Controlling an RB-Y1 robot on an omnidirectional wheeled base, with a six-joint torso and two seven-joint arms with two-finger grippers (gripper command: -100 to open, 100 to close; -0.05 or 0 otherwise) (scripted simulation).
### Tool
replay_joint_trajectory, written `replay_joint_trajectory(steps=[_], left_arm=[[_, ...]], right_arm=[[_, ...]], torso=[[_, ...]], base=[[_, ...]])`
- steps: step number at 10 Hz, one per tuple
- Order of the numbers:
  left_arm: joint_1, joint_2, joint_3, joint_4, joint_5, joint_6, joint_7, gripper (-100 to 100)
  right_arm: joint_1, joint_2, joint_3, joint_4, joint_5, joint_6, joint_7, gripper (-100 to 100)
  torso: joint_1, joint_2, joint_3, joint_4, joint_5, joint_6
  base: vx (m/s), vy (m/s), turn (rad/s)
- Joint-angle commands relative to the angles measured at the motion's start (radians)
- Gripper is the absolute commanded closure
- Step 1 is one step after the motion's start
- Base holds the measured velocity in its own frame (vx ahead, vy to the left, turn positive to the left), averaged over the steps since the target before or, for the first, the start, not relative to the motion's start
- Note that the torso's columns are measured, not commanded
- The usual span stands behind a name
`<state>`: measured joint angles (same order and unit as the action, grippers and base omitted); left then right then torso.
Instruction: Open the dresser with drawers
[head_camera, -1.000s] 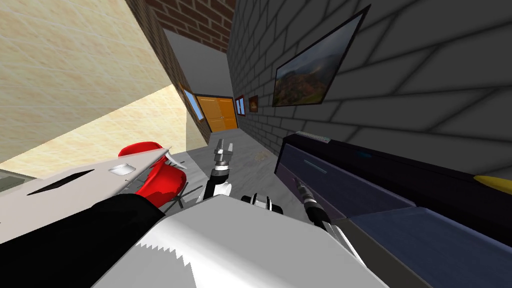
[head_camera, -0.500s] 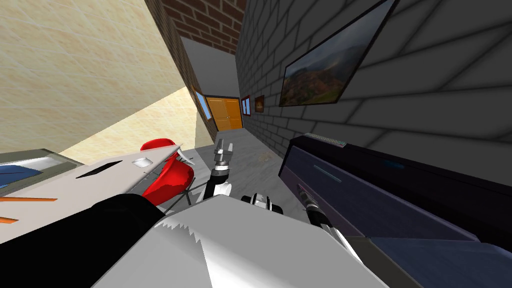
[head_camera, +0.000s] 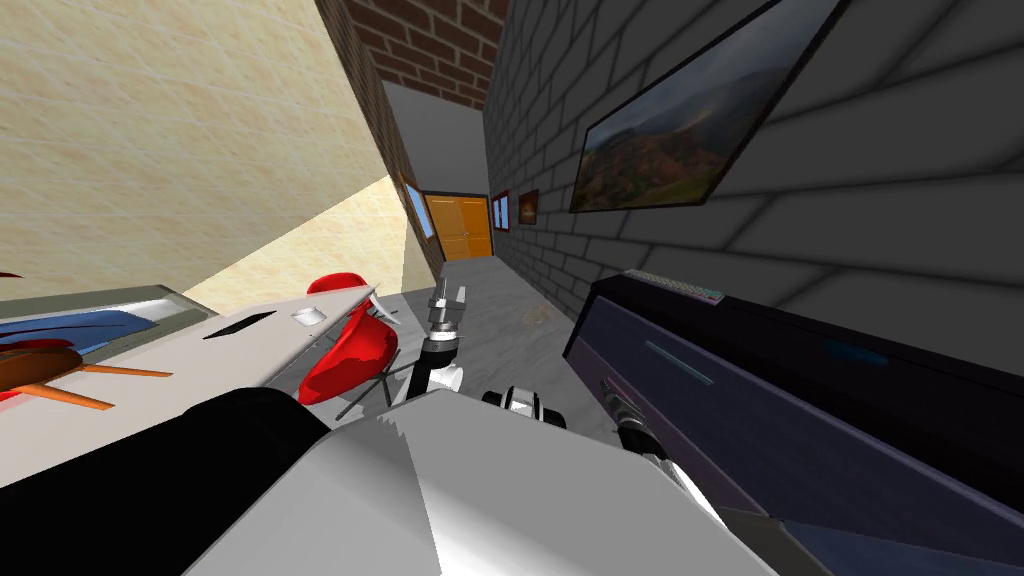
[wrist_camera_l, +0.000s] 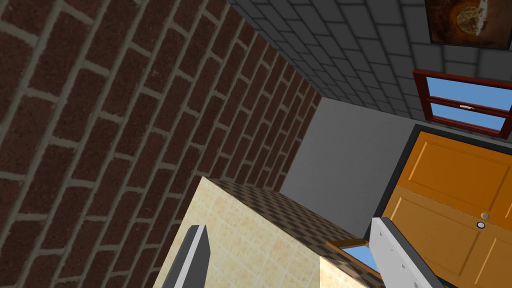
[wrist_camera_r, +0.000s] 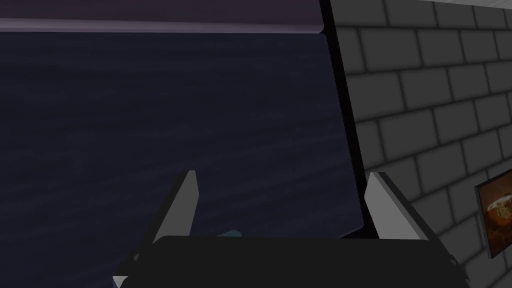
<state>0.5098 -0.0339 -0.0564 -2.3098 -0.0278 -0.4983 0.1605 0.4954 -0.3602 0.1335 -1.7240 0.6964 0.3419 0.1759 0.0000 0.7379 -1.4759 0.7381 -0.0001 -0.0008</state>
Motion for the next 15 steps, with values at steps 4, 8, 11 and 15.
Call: replay_joint_trajectory(steps=[4,8,11,15], left_arm=[[0.0,0.0,0.0,0.0,0.0,0.0,0.0,0],[0.0,0.0,0.0,0.0,0.0,0.0,0.0,0],[0.0,0.0,0.0,0.0,0.0,0.0,0.0,0],[0.0,0.0,0.0,0.0,0.0,0.0,0.0,0]], right_arm=[[-0.016,-0.035,0.016,0.108,0.111,0.157,0.051,-100],[-0.025,-0.063,0.026,0.187,0.191,0.264,0.092,-100],[-0.036,-0.089,0.033,0.26,0.263,0.343,0.134,-100],[-0.048,-0.113,0.039,0.329,0.327,0.444,0.177,-100]], torso=[[0.001,0.001,0.0,0.0,0.0,0.001],[0.0,0.0,0.0,0.0,0.0,0.001],[0.0,0.0,0.0,0.0,0.0,0.001],[0.0,0.001,0.0,0.0,0.0,0.001]], base=[[0.052,0.028,0.16],[0.045,0.019,0.148],[0.046,0.012,0.132],[0.033,0.007,0.098]])
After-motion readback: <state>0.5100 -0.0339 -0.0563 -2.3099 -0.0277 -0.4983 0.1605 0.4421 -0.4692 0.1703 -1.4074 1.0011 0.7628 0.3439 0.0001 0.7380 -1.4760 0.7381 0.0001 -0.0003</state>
